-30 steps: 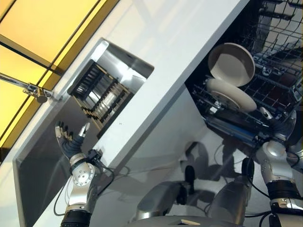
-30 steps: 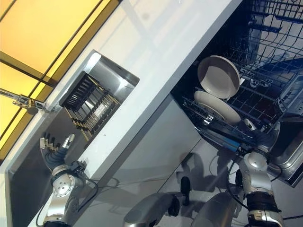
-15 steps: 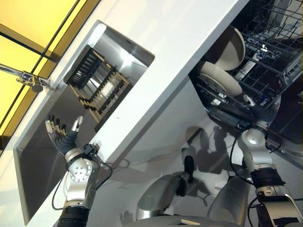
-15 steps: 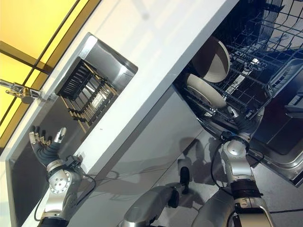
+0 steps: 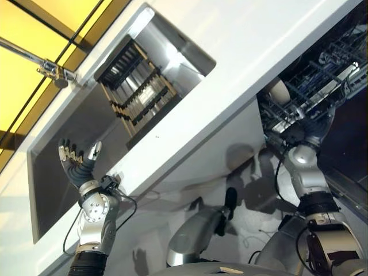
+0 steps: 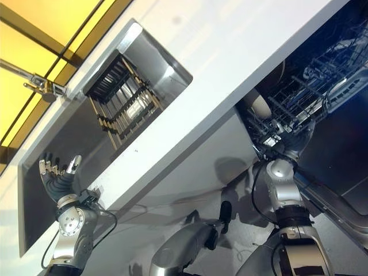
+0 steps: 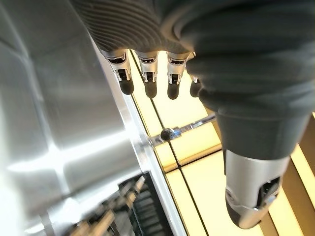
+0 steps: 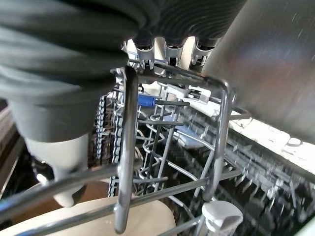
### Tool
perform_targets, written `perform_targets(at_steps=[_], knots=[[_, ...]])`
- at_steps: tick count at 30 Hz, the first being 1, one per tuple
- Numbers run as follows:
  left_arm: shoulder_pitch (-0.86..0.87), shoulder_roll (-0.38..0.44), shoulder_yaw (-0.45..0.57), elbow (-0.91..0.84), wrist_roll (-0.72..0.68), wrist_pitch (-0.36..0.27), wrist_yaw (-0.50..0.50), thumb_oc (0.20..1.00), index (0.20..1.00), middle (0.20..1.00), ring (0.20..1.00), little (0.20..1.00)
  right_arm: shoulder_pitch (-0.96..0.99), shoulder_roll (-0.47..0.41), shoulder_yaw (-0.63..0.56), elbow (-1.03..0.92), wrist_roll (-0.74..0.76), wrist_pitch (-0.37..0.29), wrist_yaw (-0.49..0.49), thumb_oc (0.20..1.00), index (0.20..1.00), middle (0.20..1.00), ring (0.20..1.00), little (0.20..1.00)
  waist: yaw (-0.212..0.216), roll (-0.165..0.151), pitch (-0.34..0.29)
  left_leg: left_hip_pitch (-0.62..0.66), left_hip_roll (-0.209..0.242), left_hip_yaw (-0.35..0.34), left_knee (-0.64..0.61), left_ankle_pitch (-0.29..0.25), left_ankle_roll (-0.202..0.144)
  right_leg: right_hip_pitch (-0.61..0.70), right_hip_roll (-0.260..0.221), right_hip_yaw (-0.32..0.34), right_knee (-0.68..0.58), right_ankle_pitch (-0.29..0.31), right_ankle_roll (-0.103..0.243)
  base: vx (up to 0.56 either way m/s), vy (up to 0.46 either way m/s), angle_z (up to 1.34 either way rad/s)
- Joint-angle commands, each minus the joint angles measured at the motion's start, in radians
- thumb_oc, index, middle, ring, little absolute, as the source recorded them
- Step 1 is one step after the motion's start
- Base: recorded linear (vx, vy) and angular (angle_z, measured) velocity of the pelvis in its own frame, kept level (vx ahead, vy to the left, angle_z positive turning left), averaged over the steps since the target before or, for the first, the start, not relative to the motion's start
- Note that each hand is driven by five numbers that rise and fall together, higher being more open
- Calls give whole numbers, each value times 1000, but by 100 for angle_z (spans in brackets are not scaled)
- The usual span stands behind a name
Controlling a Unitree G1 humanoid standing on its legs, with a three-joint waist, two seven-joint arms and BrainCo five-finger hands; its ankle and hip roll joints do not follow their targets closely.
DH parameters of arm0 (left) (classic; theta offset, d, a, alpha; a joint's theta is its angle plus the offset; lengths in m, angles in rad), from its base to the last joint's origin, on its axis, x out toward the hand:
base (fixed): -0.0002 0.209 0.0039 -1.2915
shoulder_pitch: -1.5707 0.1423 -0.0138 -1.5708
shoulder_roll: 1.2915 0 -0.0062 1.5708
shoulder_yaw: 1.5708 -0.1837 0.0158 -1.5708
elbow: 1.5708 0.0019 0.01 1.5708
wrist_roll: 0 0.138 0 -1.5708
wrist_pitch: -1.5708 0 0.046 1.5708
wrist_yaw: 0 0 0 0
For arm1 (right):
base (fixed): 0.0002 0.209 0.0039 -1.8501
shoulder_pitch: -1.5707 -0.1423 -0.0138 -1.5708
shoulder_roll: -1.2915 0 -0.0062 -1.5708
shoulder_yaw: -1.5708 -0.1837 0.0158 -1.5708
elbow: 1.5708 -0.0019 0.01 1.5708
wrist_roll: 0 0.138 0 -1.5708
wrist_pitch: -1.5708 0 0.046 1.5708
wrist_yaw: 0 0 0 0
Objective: Pick up plates and place into dishwasher.
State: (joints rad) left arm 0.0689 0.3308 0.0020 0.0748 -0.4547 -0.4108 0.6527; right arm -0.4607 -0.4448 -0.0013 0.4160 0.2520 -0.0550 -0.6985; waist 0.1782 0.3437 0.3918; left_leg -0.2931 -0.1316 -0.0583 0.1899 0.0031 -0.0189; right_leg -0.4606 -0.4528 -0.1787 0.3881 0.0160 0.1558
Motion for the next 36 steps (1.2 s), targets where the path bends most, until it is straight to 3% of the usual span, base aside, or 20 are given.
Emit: perform_targets(at_steps=[1, 19, 25, 36], knots=[[45, 48, -30, -38, -23, 2, -10, 1000, 1000, 1000, 1000, 1000, -206, 68, 194, -38, -69, -30, 80, 1000, 1000, 1000, 1000, 1000, 84, 38, 104, -91, 24, -2, 62, 56, -32, -24, -57, 61, 27, 27, -4, -26, 48, 24], [103, 56, -23, -92, -68, -16, -83, 1000, 1000, 1000, 1000, 1000, -314, 16, 191, 61, -44, -56, 34, 1000, 1000, 1000, 1000, 1000, 126, 59, 128, -159, 8, -1, 88, 66, -21, -123, -62, 73, 124, -5, -15, -34, 14, 9], [104, 51, -27, -114, -73, -26, -71, 1000, 1000, 1000, 1000, 1000, -303, 0, 192, 89, -64, -41, -38, 1000, 1000, 1000, 1000, 1000, 112, 61, 128, -166, 17, 3, 68, 75, -19, -133, -44, 87, 103, 2, -15, -38, -36, -2], [70, 43, -42, -134, -64, -40, -16, 1000, 1000, 1000, 1000, 1000, -194, 27, 208, 32, -94, -24, -221, 1000, 1000, 1000, 1000, 1000, 53, 34, 128, -122, 43, 7, 15, 81, -18, -94, -7, 119, 16, 32, -12, -37, -61, -7]])
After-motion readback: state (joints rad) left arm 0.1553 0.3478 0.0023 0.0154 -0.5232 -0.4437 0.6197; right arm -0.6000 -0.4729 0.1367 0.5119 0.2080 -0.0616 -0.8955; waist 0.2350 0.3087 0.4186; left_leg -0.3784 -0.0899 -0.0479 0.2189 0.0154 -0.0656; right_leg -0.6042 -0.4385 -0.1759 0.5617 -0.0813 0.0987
